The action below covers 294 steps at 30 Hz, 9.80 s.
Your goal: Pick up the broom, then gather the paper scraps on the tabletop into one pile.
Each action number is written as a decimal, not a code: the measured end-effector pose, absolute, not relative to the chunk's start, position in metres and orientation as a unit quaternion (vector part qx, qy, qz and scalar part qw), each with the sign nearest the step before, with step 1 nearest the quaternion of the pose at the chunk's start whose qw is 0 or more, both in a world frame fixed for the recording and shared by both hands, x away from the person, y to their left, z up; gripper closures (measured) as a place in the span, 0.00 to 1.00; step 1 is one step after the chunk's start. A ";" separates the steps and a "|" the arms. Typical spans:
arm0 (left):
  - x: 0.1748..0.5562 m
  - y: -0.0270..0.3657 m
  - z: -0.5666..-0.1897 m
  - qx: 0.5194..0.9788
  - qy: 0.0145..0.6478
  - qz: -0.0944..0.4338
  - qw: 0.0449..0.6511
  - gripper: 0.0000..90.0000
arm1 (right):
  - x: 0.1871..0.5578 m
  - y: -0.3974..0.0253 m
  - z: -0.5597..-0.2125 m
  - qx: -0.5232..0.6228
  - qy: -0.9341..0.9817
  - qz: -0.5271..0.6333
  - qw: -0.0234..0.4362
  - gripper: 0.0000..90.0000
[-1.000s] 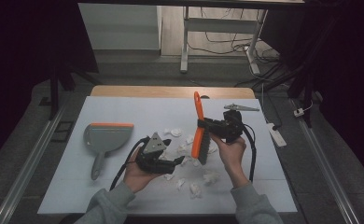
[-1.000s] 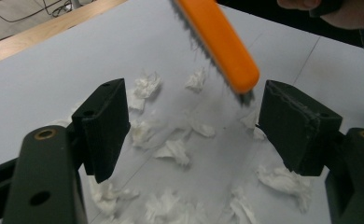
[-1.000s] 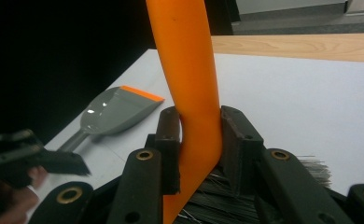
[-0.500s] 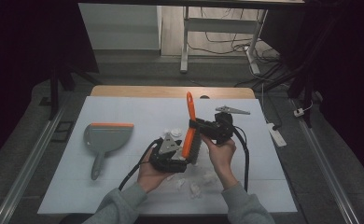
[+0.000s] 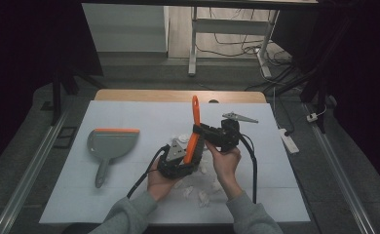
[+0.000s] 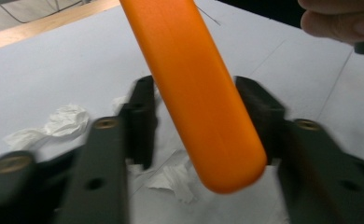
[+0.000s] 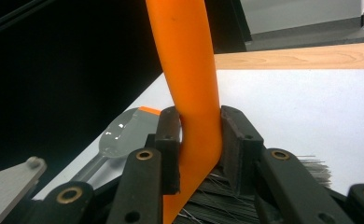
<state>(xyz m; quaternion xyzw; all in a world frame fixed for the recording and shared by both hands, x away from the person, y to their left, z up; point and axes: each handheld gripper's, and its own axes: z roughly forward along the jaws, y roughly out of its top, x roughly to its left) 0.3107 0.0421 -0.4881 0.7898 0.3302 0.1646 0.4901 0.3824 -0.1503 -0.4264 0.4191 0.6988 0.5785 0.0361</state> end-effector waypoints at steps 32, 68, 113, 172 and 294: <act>0.317 0.063 -0.495 0.766 0.360 0.170 0.505 0.80 | 0.380 -0.150 -0.434 0.429 0.668 0.608 0.014 0.77; 0.327 0.126 -0.455 0.869 0.284 0.074 0.398 0.86 | 0.360 -0.175 -0.415 0.288 0.808 0.508 0.080 0.45; 0.308 0.088 -0.440 0.951 0.130 -0.034 0.278 0.86 | 0.328 -0.114 -0.438 0.049 0.961 0.270 0.003 0.71; 0.236 0.234 -0.477 0.803 0.402 0.190 0.397 0.31 | 0.387 -0.239 -0.407 0.326 0.858 0.369 0.147 0.75; 0.235 0.249 -0.493 0.806 0.393 0.182 0.403 0.33 | 0.424 -0.216 -0.435 0.379 0.915 0.081 0.108 0.77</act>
